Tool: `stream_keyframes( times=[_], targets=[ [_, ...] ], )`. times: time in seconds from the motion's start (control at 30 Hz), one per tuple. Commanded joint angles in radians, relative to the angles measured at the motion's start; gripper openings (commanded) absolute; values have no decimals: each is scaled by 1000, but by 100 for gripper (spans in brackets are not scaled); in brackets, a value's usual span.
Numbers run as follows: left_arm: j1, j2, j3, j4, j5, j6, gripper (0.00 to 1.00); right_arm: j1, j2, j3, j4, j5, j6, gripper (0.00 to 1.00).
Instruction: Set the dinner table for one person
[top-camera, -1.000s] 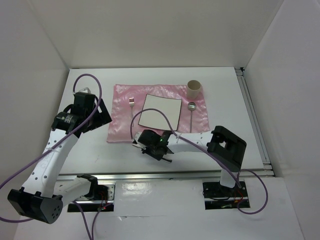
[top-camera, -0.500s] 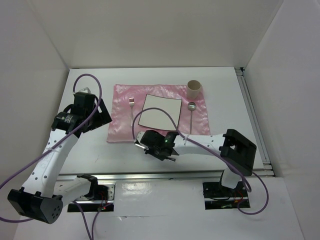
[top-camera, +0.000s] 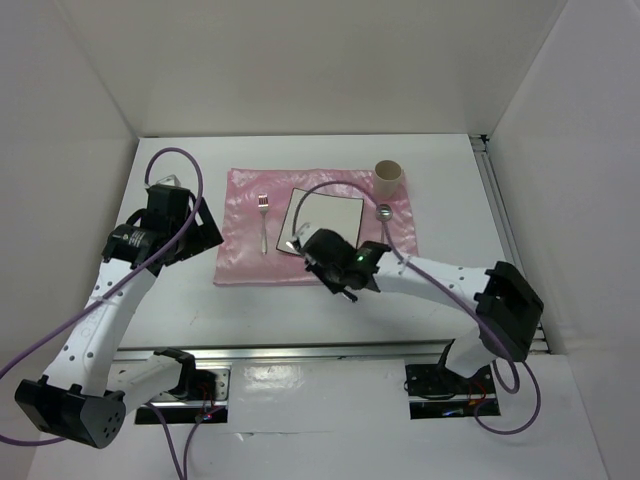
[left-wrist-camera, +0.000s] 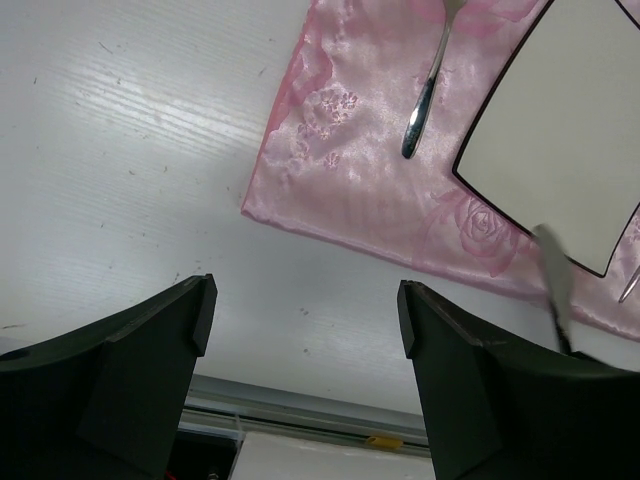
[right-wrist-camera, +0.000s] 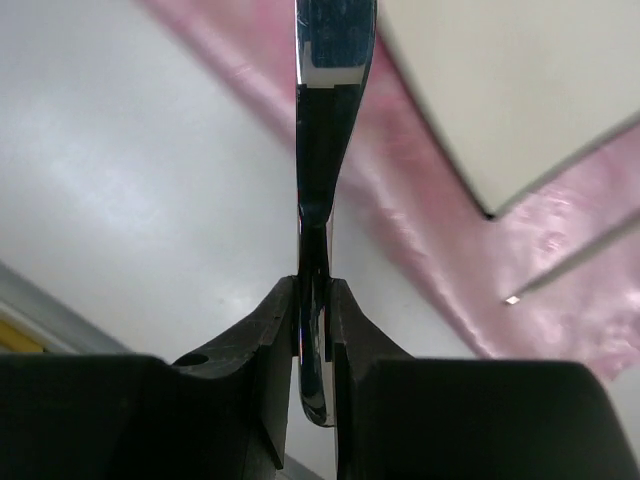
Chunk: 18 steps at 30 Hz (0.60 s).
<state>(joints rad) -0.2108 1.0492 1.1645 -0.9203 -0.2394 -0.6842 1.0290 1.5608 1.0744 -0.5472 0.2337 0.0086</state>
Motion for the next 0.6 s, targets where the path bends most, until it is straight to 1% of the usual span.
stream_keyframes(
  times=[0.0,0.07,0.13,0.2,0.33,0.4,0.57],
  targets=[
    [5,-25,8,12,-20,-2,92,-113,-104,22,10,39,115,0],
    [5,-15,8,12,-11,-2,92,-185,-131,22,1,26,157,0],
    [5,-15,8,12,-11,-2,92,-230,-140,22,-13,12,194,0],
    [5,-15,8,12,-11,-2,92,-311,-131,22,-31,12,220,0],
    [5,-15,-2,21,8,-2,92,-446,-59,62,-79,12,269,0],
    [5,-15,-2,21,8,-2,92,-510,-39,71,-53,-11,269,0],
    [5,-6,-2,21,-3,8,92,-598,71,104,-37,-20,258,0]
  ],
)
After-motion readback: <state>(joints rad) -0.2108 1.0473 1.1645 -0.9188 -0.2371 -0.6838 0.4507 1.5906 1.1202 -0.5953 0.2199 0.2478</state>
